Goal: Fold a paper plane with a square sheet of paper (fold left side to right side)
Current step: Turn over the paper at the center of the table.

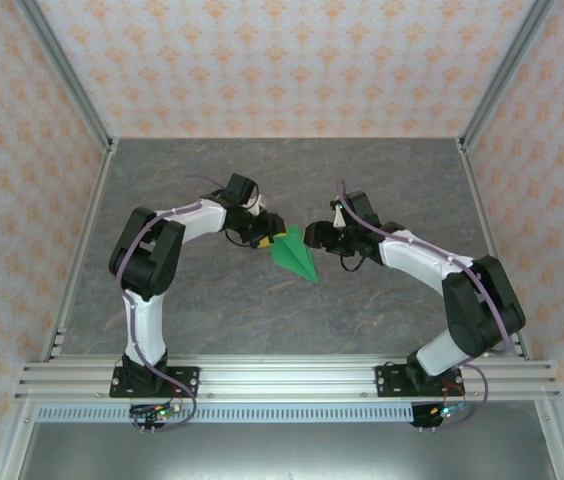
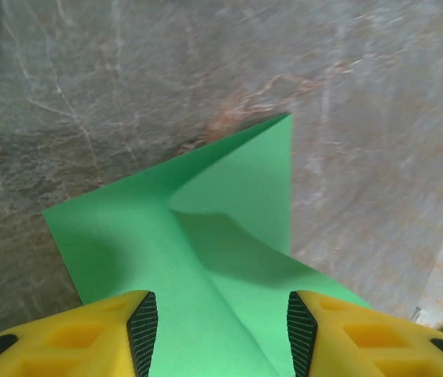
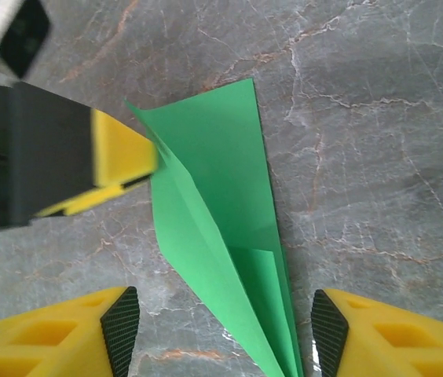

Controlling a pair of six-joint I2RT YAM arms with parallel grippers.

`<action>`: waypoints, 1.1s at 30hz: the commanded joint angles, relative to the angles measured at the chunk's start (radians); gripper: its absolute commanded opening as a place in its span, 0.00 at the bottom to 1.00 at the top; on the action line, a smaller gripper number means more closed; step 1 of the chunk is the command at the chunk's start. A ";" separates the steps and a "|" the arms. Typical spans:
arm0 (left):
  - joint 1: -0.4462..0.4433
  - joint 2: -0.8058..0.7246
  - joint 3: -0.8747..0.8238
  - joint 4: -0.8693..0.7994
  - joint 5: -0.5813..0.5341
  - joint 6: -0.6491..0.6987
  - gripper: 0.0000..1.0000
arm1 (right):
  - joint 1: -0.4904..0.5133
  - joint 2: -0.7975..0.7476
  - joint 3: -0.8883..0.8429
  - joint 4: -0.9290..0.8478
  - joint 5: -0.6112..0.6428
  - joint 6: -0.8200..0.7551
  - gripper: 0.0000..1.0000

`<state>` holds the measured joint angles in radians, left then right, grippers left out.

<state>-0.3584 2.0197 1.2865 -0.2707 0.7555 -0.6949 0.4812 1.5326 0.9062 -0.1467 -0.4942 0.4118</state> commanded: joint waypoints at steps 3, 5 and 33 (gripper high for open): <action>-0.005 0.025 0.023 0.049 0.022 -0.025 0.48 | -0.004 0.001 -0.026 0.057 -0.033 0.022 0.63; -0.005 0.031 0.022 0.051 0.021 -0.024 0.48 | -0.004 0.008 -0.029 0.059 -0.047 0.025 0.63; -0.011 0.051 0.048 0.226 0.076 -0.092 0.32 | -0.016 -0.061 -0.071 0.086 -0.070 0.029 0.64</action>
<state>-0.3603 2.1124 1.3476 -0.1036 0.8116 -0.7723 0.4770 1.5059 0.8505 -0.1047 -0.5549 0.4339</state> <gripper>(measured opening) 0.324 0.640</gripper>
